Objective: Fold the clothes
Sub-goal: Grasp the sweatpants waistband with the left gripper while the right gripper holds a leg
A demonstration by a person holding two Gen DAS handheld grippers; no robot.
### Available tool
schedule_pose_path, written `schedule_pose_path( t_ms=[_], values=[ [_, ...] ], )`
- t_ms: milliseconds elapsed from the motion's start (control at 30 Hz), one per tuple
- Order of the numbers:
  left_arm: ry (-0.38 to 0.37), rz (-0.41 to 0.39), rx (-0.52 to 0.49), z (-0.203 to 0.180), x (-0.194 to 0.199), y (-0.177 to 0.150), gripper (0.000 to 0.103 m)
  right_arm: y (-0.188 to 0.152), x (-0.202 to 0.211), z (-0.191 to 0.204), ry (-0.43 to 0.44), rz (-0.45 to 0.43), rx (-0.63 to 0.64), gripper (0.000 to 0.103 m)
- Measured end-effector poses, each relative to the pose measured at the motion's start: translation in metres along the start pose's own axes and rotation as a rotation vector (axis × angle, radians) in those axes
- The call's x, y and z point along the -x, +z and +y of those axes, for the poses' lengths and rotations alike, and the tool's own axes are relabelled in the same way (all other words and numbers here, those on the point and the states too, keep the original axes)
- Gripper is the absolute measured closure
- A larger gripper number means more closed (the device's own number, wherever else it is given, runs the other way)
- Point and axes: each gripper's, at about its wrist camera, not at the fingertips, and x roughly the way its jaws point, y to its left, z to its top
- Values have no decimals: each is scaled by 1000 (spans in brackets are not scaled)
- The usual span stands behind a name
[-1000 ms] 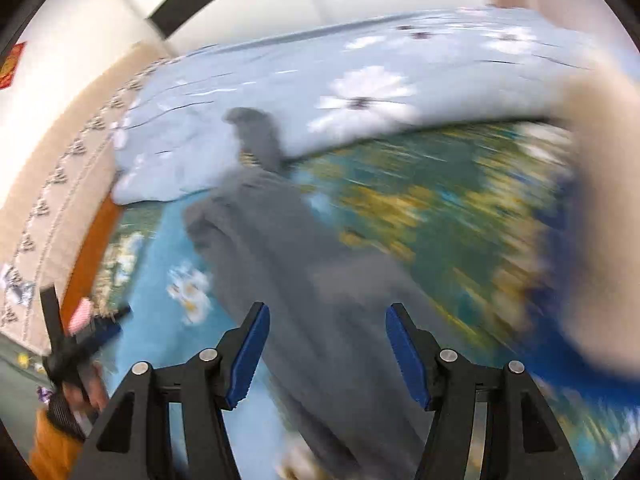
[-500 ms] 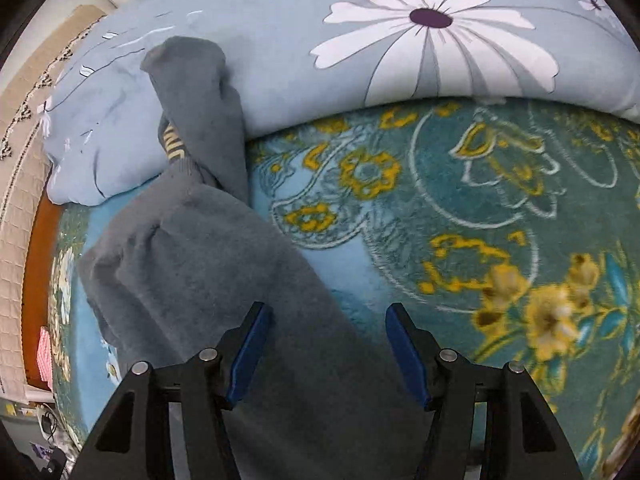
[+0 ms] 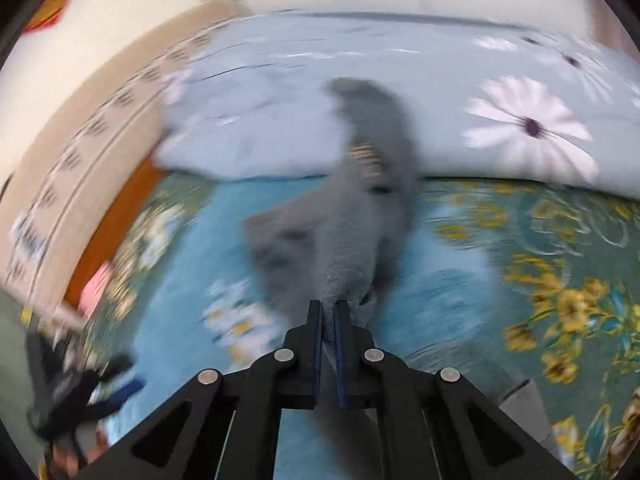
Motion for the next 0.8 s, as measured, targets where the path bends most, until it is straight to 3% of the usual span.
schedule_pose_path(
  t_ms=[100,267,367,533,567,633,800],
  values=[
    [-42,3,0,-1,8,0,16,-32,-2,50,58,45,132,97],
    [-99,12,-30,-6,24,-4,16,-79,-25,83,101,143,216,97],
    [-100,41,-62,-10,29,-8,16,-103,-39,98,124,201,248,97],
    [-45,126,-116,-18,20,-17,16,-115,-46,99,122,267,248,90],
    [-24,150,-115,-18,15,-19,16,-115,-44,99,122,271,260,87],
    [26,197,-107,-16,4,-22,16,-115,-33,98,121,259,276,49],
    [69,254,-57,-5,-9,-25,16,-109,12,63,59,172,211,47]
  ],
)
